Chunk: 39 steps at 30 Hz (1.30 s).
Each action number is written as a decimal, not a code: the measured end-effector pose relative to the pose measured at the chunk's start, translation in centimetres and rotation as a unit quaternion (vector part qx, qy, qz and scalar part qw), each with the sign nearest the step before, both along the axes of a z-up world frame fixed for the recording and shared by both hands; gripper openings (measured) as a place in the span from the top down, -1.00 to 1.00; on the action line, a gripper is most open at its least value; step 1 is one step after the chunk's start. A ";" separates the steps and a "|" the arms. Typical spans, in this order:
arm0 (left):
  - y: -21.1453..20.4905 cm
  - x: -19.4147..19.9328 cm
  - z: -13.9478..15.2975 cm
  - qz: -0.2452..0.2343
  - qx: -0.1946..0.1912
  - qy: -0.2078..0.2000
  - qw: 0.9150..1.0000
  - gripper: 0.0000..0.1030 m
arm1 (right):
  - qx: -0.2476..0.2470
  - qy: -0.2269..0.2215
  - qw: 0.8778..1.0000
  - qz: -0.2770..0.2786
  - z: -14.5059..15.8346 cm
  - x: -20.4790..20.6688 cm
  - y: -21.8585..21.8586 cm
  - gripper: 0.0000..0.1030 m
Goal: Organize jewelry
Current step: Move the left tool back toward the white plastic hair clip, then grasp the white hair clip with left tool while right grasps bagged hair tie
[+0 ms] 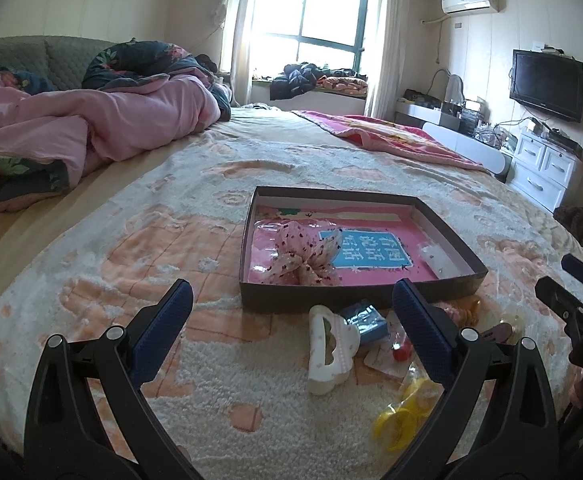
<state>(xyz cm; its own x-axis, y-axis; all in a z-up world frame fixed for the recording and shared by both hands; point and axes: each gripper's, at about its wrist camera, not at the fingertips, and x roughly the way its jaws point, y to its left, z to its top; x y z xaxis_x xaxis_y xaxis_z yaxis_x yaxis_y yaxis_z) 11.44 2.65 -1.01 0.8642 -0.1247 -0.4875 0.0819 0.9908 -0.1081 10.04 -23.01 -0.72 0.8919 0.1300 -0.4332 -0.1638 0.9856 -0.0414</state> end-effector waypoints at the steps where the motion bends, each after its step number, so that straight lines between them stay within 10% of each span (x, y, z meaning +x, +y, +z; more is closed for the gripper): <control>1: 0.0 -0.1 -0.1 0.000 -0.001 0.001 1.000 -0.78 | -0.001 0.003 1.000 0.000 -0.2 -0.2 0.0 -0.87; 31: -2.1 1.3 -5.4 -0.039 0.006 0.077 0.996 -0.76 | 0.061 0.117 0.991 -0.028 -5.7 -0.4 -2.7 -0.84; 39: -1.9 2.6 -6.1 -0.044 -0.005 0.094 0.995 -0.26 | 0.059 0.129 0.987 -0.069 -6.8 0.9 -4.8 -0.45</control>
